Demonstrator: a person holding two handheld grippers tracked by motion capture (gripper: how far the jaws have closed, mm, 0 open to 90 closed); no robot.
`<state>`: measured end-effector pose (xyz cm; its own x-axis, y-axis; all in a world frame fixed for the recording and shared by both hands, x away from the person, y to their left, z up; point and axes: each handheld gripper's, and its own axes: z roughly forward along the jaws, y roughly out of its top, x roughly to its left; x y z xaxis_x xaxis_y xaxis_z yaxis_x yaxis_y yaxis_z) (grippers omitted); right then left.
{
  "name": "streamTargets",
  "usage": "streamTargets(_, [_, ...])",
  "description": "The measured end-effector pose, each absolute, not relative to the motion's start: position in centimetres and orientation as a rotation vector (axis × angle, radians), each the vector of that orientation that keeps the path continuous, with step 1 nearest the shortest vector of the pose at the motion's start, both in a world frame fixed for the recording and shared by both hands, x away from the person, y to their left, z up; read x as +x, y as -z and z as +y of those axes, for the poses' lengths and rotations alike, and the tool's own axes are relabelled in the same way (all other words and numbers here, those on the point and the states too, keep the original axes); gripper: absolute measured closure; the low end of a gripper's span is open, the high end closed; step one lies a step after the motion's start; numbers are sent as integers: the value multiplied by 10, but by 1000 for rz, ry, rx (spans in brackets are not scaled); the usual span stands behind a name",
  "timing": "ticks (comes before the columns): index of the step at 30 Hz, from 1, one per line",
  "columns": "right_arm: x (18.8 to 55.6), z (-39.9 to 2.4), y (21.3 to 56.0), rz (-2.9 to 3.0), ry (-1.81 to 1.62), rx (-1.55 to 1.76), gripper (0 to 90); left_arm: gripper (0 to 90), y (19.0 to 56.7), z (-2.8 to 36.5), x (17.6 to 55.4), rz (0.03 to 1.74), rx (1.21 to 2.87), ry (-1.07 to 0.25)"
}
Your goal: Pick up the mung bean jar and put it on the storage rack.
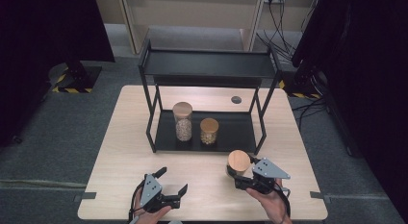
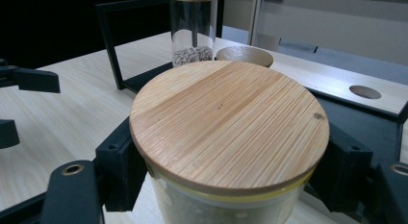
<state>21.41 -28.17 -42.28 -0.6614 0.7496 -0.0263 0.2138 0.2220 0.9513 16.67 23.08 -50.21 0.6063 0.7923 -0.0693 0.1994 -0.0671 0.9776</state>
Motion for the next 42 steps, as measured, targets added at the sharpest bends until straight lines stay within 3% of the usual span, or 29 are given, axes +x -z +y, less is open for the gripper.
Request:
streamTargets(14, [226,-273,412,1989,-1441,874,255,38,502,231,167,845,1600,-602])
streamTargets(42, [300,-233,412,1960,-1292,1031,255,38,501,232,166,845,1590,-605])
